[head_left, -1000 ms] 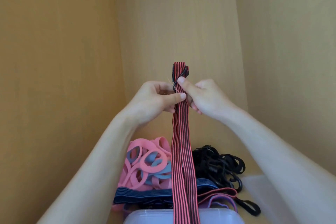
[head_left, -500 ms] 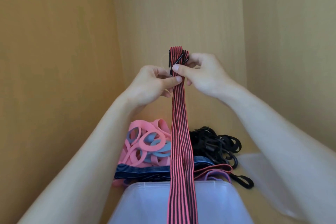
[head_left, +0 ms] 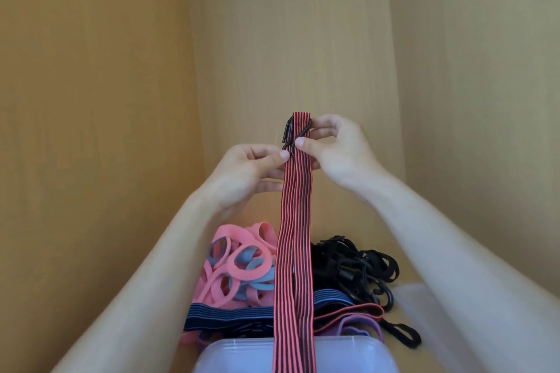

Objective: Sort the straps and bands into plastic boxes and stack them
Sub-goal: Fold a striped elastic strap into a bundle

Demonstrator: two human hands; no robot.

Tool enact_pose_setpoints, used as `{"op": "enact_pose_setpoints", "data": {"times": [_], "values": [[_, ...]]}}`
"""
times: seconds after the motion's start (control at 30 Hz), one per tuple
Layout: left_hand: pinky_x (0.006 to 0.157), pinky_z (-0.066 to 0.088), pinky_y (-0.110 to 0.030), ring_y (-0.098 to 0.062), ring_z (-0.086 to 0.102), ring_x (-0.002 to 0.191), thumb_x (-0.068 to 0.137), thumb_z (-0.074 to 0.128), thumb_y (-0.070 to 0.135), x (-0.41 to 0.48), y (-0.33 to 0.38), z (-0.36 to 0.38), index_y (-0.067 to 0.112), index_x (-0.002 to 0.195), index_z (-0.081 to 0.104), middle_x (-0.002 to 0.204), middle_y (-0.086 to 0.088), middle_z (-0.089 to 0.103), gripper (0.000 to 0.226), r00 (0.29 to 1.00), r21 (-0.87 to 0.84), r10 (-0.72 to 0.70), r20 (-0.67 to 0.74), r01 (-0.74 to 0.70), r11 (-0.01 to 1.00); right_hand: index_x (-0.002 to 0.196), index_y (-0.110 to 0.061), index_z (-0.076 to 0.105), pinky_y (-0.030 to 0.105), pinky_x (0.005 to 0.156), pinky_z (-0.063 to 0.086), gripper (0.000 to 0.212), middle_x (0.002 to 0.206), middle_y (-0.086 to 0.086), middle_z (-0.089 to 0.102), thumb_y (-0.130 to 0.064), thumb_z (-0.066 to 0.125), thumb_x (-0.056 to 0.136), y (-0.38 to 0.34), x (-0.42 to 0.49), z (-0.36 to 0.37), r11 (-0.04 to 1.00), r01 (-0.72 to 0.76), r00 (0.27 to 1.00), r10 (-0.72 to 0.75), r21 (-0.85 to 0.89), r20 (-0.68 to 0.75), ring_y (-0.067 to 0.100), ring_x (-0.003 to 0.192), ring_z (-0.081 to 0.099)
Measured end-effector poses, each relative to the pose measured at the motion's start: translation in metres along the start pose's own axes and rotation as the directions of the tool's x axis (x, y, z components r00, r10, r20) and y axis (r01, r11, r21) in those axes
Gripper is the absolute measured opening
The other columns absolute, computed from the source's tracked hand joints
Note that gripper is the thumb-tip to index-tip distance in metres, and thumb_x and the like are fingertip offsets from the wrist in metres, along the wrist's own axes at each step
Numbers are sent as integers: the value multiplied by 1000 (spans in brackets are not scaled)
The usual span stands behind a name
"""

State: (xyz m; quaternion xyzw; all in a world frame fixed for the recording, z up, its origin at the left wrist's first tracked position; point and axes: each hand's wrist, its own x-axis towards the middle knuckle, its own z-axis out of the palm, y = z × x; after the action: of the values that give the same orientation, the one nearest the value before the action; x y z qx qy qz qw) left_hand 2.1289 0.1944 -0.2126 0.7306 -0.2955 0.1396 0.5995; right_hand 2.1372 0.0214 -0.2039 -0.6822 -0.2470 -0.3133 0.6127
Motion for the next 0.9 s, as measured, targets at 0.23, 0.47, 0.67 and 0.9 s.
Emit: {"op": "enact_pose_setpoints", "data": {"times": [0.23, 0.47, 0.67, 0.9], "values": [[62, 56, -25, -18, 66, 72, 99, 57, 9, 2, 2, -7, 2, 96, 72, 85, -9, 75, 16, 982, -111, -20, -187, -1, 994, 83, -22, 62, 54, 84, 57, 21, 83, -1, 62, -6, 74, 88, 5, 3, -5, 999, -8, 994, 2, -49, -109, 34, 87, 70], [86, 57, -33, -20, 72, 96, 99, 61, 23, 2, -2, 5, 2, 101, 77, 103, -13, 77, 26, 999, 51, 41, -1, -40, 998, 95, -10, 69, 26, 57, 58, 6, 92, 9, 73, -5, 70, 92, 7, 1, -11, 994, -81, 995, 85, 73, -53, 24, 74, 73], [67, 56, -23, -14, 71, 73, 98, 64, 22, 0, -3, 1, 3, 94, 77, 87, -10, 77, 24, 996, 44, -5, -85, 9, 999, 95, -6, 70, 29, 63, 61, 21, 90, 14, 75, 0, 51, 101, 1, -2, -10, 985, -119, 989, 107, 123, 101, 25, 72, 76], [67, 57, -25, -16, 74, 75, 97, 66, 24, 1, -1, 2, -3, 98, 75, 89, -13, 78, 29, 994, 67, -11, -109, 19, 998, 99, -11, 70, 36, 79, 62, 7, 93, 9, 76, -15, 70, 93, 0, -6, -1, 999, -35, 991, 30, 39, 130, 20, 84, 76]]}}
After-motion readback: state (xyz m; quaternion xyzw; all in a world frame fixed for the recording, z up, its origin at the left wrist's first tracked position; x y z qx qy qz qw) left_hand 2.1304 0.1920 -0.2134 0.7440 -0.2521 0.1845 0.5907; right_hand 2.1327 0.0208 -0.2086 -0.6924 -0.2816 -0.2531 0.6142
